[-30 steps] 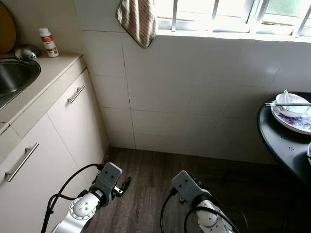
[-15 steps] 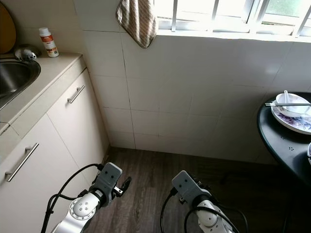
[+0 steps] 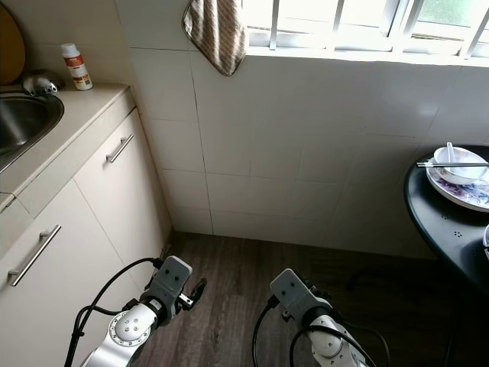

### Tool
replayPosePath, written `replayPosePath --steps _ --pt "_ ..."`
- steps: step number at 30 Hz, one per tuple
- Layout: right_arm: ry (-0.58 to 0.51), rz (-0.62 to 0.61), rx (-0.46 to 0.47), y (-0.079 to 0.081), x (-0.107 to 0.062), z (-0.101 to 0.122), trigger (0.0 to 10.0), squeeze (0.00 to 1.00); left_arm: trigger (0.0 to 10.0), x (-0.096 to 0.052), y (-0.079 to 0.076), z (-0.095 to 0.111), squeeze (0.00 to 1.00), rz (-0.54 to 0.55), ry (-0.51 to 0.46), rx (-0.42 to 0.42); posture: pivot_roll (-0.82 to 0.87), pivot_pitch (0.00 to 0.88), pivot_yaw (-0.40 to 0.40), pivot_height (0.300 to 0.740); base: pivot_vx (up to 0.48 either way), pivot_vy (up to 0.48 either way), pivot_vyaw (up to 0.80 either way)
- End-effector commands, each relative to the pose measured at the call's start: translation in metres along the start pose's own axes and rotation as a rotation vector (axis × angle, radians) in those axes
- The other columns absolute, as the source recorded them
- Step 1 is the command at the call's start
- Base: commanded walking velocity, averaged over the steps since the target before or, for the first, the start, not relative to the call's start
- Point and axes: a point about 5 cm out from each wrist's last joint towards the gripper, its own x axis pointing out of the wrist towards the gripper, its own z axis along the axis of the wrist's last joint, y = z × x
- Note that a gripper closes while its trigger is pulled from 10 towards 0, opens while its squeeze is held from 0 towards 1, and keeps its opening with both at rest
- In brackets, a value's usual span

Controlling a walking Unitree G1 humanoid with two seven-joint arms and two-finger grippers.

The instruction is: Kitchen organization

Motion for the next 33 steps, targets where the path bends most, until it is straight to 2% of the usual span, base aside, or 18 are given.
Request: replayPosePath --steps 1,8,9,16,20,24,25,29,31,33 --pt "-0.069 0.102 0.303 0.005 0.043 -0.001 10.0 0.00 10.0 0.028 -0.007 -0.010 0.00 0.113 0.005 -0.089 0.12 0.000 -0.106 0.740 0.000 0.000 0.00" --pt "-0.072 0.100 0.305 0.005 0.042 -0.001 10.0 0.00 10.0 0.027 -0.007 -0.010 0.00 0.110 0.002 -0.096 0.12 0.000 -0.103 0.740 0.000 0.000 0.00" --pt "-0.112 0.087 0.234 0.001 0.041 0.005 10.0 0.00 10.0 0.023 -0.002 -0.008 0.00 0.126 -0.012 -0.083 0.14 0.000 -0.106 0.740 0.000 0.000 0.00" --pt "-0.135 0.075 0.197 0.000 0.040 0.009 10.0 0.00 10.0 0.021 0.001 -0.007 0.00 0.135 -0.015 -0.070 0.14 0.000 -0.101 0.740 0.000 0.000 0.00" --pt "-0.190 0.055 0.162 -0.003 0.046 0.009 10.0 0.00 10.0 0.025 0.002 -0.009 0.00 0.146 -0.037 -0.060 0.14 0.000 -0.099 0.740 0.000 0.000 0.00" --pt "-0.242 -0.003 0.107 -0.010 0.045 0.015 10.0 0.00 10.0 0.022 0.006 -0.001 0.00 0.152 -0.078 -0.003 0.14 0.000 -0.094 0.740 0.000 0.000 0.00" --pt "-0.270 -0.059 0.058 -0.016 0.044 0.019 10.0 0.00 10.0 0.019 0.012 0.006 0.00 0.179 -0.124 0.052 0.14 0.000 -0.091 0.740 0.000 0.000 0.00" --pt "-0.355 -0.162 -0.055 -0.026 0.041 0.030 10.0 0.00 10.0 0.013 0.016 0.016 0.00 0.139 -0.204 0.194 0.13 0.000 -0.077 0.740 0.000 0.000 0.00" --pt "-0.365 -0.155 -0.114 -0.023 0.041 0.031 10.0 0.00 10.0 0.010 0.016 0.016 0.00 0.134 -0.244 0.227 0.12 0.000 -0.058 0.740 0.000 0.000 0.00" --pt "-0.362 -0.079 -0.165 -0.014 0.043 0.030 10.0 0.00 10.0 0.007 0.015 0.013 0.00 0.160 -0.263 0.267 0.09 0.000 -0.033 0.740 0.000 0.000 0.00"
